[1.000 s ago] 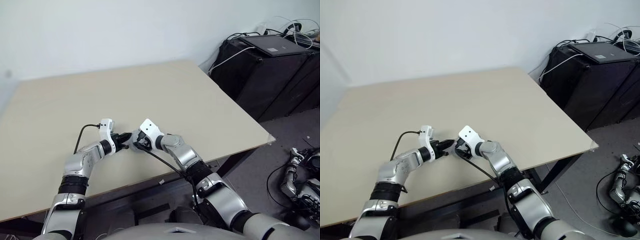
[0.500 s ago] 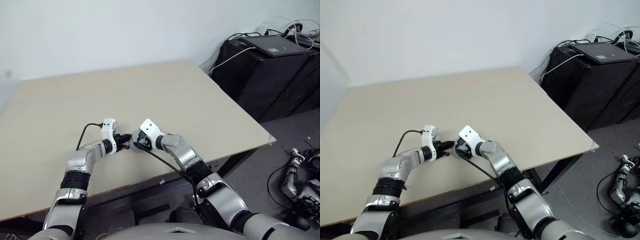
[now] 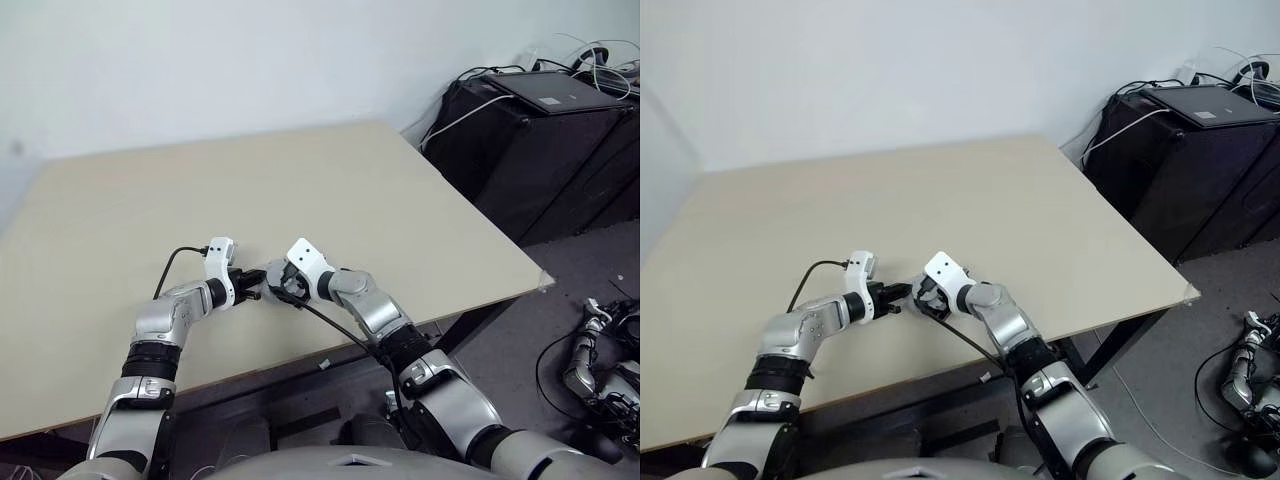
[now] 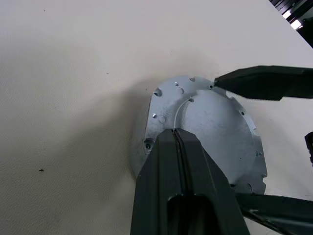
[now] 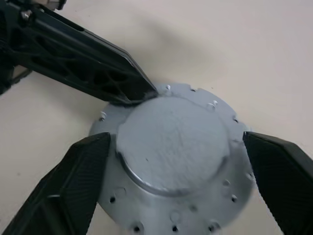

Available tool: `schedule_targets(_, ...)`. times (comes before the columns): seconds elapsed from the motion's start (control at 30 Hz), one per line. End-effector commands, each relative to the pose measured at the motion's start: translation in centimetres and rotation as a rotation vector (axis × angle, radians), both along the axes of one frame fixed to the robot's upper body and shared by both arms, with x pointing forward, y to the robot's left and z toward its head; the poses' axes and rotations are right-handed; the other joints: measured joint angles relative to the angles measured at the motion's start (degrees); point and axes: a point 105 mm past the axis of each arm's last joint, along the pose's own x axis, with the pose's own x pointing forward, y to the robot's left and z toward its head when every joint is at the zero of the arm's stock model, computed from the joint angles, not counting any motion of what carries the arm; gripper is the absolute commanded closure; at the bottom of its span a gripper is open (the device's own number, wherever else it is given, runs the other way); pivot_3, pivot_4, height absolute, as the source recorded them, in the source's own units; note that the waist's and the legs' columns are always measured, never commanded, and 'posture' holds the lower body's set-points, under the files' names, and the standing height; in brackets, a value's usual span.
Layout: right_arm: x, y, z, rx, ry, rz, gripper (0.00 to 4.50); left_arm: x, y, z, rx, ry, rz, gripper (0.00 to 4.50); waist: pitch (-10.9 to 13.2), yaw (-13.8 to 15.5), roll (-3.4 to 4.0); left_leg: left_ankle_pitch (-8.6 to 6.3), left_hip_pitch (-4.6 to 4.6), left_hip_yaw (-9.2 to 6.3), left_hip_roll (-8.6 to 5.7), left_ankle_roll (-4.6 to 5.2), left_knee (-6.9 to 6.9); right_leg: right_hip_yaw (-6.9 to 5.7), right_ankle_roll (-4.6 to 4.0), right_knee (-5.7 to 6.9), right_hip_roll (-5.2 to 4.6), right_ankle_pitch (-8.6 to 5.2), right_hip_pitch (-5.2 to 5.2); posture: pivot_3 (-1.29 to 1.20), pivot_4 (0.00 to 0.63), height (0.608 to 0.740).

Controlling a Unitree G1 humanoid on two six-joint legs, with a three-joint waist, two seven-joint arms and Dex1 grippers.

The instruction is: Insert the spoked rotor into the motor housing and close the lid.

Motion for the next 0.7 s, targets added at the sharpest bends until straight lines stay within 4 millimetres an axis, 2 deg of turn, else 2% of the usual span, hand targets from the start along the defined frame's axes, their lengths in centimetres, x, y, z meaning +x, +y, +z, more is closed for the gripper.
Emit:
schedule_targets(0.03,0.3,-0.3,2.2,0.054,-0.068,-0.012,0.04,-0.2,-1.4,0.2,-0.027,-0.002,-0.043,4.5,0.0,0.16,-0.01,0.0,0.0,-0.01,0.0,0.0,0.0,0.0,0.0,0.0,0.0,0.0,0.0,0.0,0.0,0.74)
schedule_targets(0.2,-0.3,-1.3,4.4,0.123,-0.117,-0.03,0.04,-0.3,-1.5,0.0,-0.028,0.0,-0.047,4.5,0.01,0.26,-0.01,0.0,-0.03,-0.01,-0.01,0.0,0.0,0.0,0.01,-0.01,-0.01,-0.01,-0.02,0.0,0.0,0.74)
schedule_targets(0.3,-0.5,-2.4,4.9,0.156,-0.116,-0.077,0.04,-0.3,-1.6,0.1,-0.029,-0.001,-0.053,4.5,0.01,0.34,-0.02,0.0,-0.02,-0.03,0.0,0.0,0.0,-0.02,0.02,-0.01,-0.01,-0.02,-0.02,0.0,0.0,0.74)
schedule_targets(0.43,-0.2,-3.6,4.3,0.202,-0.061,-0.191,0.04,-0.2,-1.7,0.0,-0.029,-0.002,-0.054,4.5,0.02,0.42,-0.03,0.0,-0.02,-0.03,0.0,0.0,0.0,-0.04,0.04,-0.02,-0.01,-0.04,-0.01,0.0,0.0,0.74)
schedule_targets(0.53,0.4,-4.4,2.8,0.302,0.095,-0.39,0.04,-0.3,-2.1,-0.1,-0.035,0.0,-0.06,4.5,0.02,0.47,-0.03,0.0,-0.02,-0.02,0.0,0.0,-0.01,-0.04,0.03,0.0,-0.01,-0.04,-0.03,0.0,0.0,0.74)
schedule_targets(0.7,0.2,-3.9,1.8,0.464,0.315,-0.515,0.04,-0.4,-2.3,-0.2,-0.038,0.004,-0.06,4.5,0.06,0.68,-0.01,0.0,-0.05,-0.05,-0.01,0.0,0.0,-0.06,0.03,-0.06,-0.04,-0.04,-0.01,0.0,0.0,0.74)
